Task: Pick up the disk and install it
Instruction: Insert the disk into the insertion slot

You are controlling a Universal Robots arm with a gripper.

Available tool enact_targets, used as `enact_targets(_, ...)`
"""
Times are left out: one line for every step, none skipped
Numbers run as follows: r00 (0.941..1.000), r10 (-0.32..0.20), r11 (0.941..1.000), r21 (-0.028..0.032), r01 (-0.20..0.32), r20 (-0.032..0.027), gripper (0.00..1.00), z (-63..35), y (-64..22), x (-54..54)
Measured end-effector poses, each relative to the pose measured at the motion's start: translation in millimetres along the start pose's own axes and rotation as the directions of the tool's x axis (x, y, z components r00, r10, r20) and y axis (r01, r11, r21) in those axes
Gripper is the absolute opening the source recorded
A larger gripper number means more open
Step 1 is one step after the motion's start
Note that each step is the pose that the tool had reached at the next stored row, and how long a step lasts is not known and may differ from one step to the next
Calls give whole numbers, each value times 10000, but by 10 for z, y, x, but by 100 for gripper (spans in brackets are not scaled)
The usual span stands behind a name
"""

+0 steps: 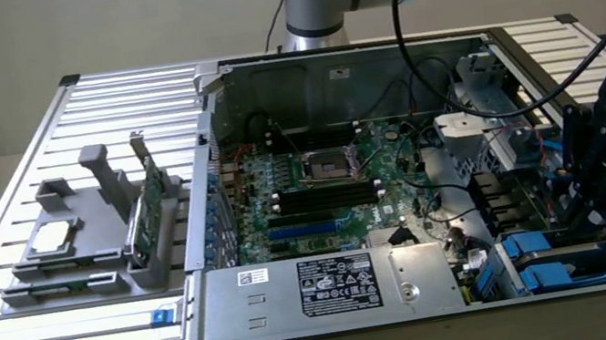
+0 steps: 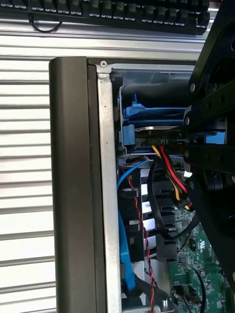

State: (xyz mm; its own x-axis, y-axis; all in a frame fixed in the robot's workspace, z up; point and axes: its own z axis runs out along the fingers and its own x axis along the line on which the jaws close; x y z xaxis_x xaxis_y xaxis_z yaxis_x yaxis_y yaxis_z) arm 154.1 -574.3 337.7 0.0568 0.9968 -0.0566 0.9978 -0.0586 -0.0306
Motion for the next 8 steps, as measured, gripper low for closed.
enact_targets(10000, 12, 10000, 0, -12, 0, 16, 0, 0, 0)
enact_targets(10000, 23, 10000, 1, -23, 0, 16, 0, 0, 0)
enact_targets(10000, 33, 10000, 2, -33, -1, 16, 0, 0, 0)
enact_targets(10000, 43, 10000, 2, -43, -1, 16, 0, 0, 0)
enact_targets(10000, 52, 10000, 3, -52, -2, 16, 0, 0, 0)
enact_targets(10000, 61, 10000, 3, -61, -2, 16, 0, 0, 0)
enact_targets(10000, 69, 10000, 4, -69, -2, 16, 0, 0, 0)
enact_targets(10000, 78, 10000, 4, -78, -3, 16, 0, 0, 0)
